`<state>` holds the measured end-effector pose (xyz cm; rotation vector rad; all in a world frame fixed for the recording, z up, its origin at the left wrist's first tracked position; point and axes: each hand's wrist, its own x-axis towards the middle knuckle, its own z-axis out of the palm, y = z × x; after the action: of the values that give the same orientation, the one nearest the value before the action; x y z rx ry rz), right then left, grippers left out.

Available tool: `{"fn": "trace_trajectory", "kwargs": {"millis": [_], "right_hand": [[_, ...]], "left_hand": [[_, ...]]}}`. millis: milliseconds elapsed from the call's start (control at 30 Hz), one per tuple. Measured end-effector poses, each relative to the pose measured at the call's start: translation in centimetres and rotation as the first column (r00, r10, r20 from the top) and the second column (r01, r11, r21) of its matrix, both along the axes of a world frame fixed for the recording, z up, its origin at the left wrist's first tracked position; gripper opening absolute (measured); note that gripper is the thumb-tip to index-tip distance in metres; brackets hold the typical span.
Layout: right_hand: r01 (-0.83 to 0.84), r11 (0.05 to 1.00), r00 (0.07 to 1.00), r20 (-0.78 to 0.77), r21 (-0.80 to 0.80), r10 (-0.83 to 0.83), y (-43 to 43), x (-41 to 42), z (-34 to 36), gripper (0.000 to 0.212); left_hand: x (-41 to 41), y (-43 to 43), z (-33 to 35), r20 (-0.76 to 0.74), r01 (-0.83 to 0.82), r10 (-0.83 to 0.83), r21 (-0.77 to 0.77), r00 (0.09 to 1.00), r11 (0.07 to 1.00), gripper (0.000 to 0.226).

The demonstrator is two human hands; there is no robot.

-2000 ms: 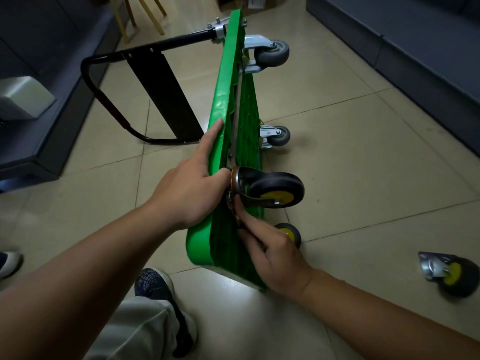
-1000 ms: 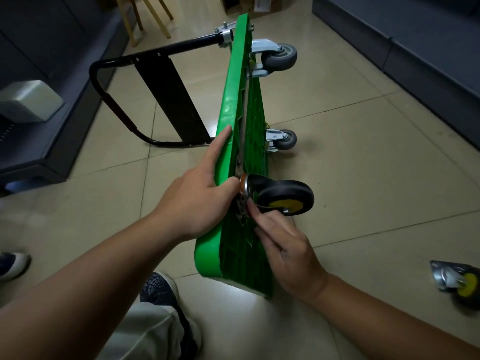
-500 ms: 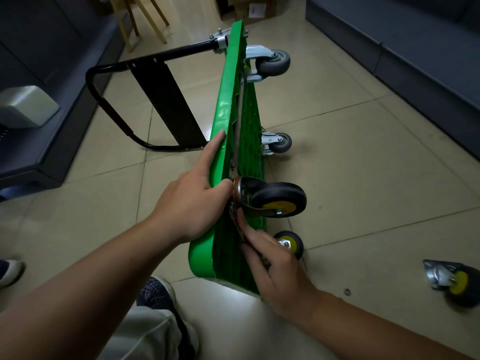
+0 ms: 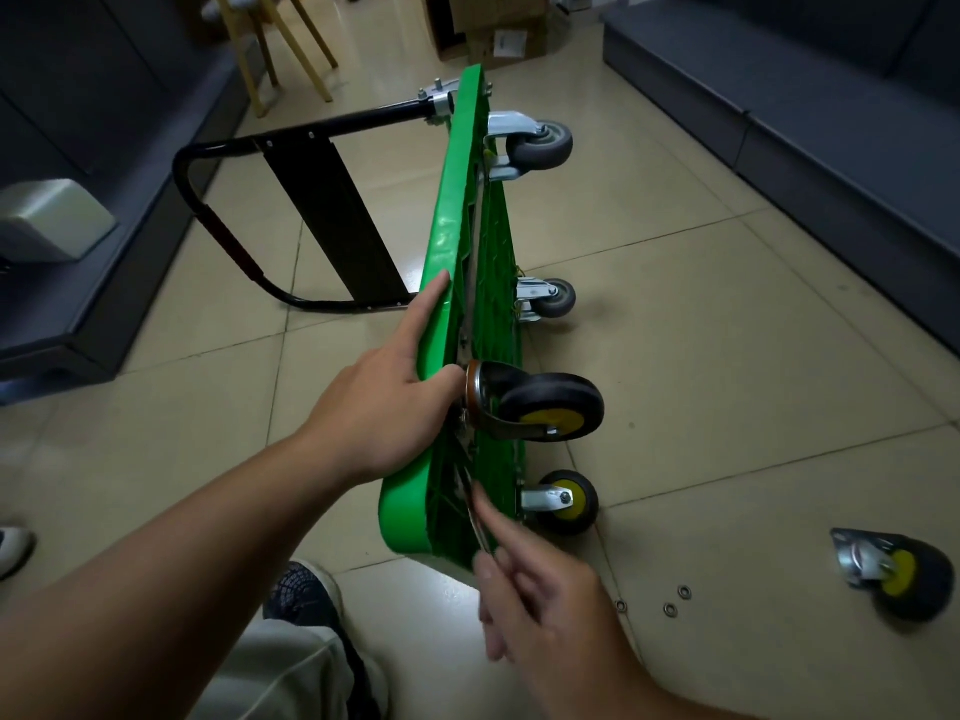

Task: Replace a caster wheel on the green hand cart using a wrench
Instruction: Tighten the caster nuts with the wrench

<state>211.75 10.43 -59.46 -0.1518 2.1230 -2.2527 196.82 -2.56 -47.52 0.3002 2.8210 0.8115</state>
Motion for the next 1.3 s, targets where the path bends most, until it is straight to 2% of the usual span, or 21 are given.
{"fn": "trace_trajectory", "kwargs": {"millis": [67,133,267,367,433,700,833,933,1033,1133,1167,1233,1300], "right_hand": [[0.041,0.984,0.992,-0.126,0.175,-0.019,0.9,0.3,-2.5,0.061],[0.116,0.959,0.966,-0.253,0.257,-0.049,1.6,-0.8,-3.7,0.059],[0.252,0.936,0.897,-0.422,0.247,-0.13,2.2,-5.1,-4.1,0.05],[0.249,0.933,0.854,-0.513,0.258,-0.086,2.0,-7.5,-3.7,0.05],[0.236,0.934,0.834,-0.549,0.268,-0.054,1.7,-8.3,-4.0,0.05],[0.109,0.953,0.845,-0.531,0.281,0.061,1.7,-8.0,-4.4,0.057],[0.103,0.952,0.907,-0.421,0.29,0.03,0.2,-6.3,-3.6,0.057],[0.072,0.979,0.965,-0.261,0.191,-0.02,-0.7,-4.7,-1.2,0.055],[0.018,0.986,0.998,-0.061,0.163,-0.008,-0.7,-4.5,2.2,0.046],[-0.024,1.0,0.995,0.098,0.016,0.022,-0.3,-4.8,5.4,0.018],[-0.027,0.999,0.992,0.124,-0.029,0.03,-0.3,-4.9,6.3,0.015],[-0.021,0.986,0.983,0.176,-0.167,0.051,-0.8,-4.7,7.1,0.017],[-0.026,0.966,0.976,0.204,-0.256,0.081,-1.2,-4.0,6.8,0.032]], "left_hand": [[0.0,-0.1,0.0,0.003,0.009,-0.009,0.003,1.0,1.0,0.08],[-0.1,-0.2,-0.1,0.002,0.015,-0.015,0.006,1.0,1.0,0.08],[-0.1,-0.1,-0.1,0.002,0.022,-0.022,0.011,1.0,1.0,0.081],[0.0,0.0,0.0,-0.01,0.017,-0.017,0.021,1.0,1.0,0.079],[0.1,0.1,0.0,-0.01,0.012,-0.012,0.027,1.0,1.0,0.078],[0.2,-0.1,0.2,0.023,0.002,-0.002,0.015,1.0,1.0,0.08],[0.2,0.0,0.1,0.016,-0.013,0.013,0.008,1.0,1.0,0.08],[0.2,-0.1,0.1,0.001,-0.023,0.023,0.001,1.0,1.0,0.08],[0.1,0.0,0.2,-0.012,-0.031,0.031,-0.02,0.999,0.999,0.08],[0.1,0.1,0.3,-0.01,-0.022,0.022,-0.027,1.0,0.999,0.08],[0.1,0.1,0.3,-0.012,-0.021,0.02,-0.031,1.0,0.999,0.08],[0.1,-0.1,0.3,-0.015,-0.015,0.015,-0.03,1.0,0.999,0.08],[0.0,-0.2,0.2,-0.013,-0.002,0.002,-0.011,1.0,1.0,0.08]]}}
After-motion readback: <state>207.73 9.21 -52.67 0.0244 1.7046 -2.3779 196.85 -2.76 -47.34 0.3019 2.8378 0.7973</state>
